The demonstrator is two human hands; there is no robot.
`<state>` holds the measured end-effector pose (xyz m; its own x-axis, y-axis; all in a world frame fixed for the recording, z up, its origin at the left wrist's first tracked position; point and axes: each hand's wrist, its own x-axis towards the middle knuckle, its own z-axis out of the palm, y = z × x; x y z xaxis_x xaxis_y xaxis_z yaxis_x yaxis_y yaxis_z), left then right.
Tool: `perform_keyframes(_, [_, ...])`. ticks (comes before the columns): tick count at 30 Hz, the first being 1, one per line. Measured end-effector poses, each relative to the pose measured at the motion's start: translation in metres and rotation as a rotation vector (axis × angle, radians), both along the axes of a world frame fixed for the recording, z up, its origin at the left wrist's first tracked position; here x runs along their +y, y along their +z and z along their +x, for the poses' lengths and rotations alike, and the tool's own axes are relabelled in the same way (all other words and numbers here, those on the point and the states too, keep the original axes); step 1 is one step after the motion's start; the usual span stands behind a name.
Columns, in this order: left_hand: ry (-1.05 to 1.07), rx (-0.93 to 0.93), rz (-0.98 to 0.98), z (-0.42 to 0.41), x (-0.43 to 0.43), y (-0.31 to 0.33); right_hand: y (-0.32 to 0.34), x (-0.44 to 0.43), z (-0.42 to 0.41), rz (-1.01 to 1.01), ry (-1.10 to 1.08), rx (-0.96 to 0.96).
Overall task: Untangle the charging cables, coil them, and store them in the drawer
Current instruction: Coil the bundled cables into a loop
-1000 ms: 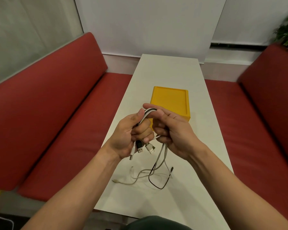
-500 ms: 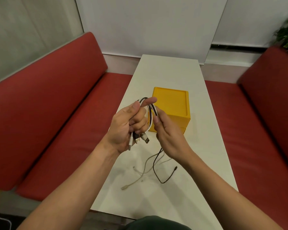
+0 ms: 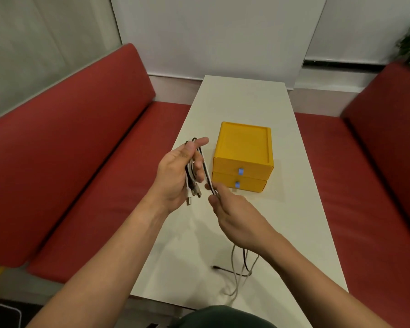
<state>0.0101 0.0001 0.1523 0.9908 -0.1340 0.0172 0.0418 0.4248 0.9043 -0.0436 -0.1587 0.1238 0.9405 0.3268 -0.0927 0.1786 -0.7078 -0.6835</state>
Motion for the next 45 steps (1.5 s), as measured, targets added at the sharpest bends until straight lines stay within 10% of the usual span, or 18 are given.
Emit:
perform_keyframes(16, [0.012,-0.010,-0.118,-0.006,-0.005,0.000,0.022,0.011,-0.017,-0.264,0.020,-0.029])
perform_keyframes(24, [-0.033,-0.111,0.473,-0.013,-0.001,-0.010,0.056,-0.005,-0.032,-0.152,0.205,0.229])
perform_keyframes(30, [-0.148,-0.202,0.821,-0.021,-0.006,-0.014,0.074,-0.022,-0.021,-0.237,0.229,-0.001])
perform_keyframes(37, [-0.364,0.002,0.417,-0.038,-0.009,-0.021,0.081,-0.052,0.020,-0.255,0.233,-0.396])
perform_keyframes(45, [-0.555,0.147,0.168,-0.043,0.000,-0.013,0.057,-0.061,0.039,0.099,0.238,-0.285])
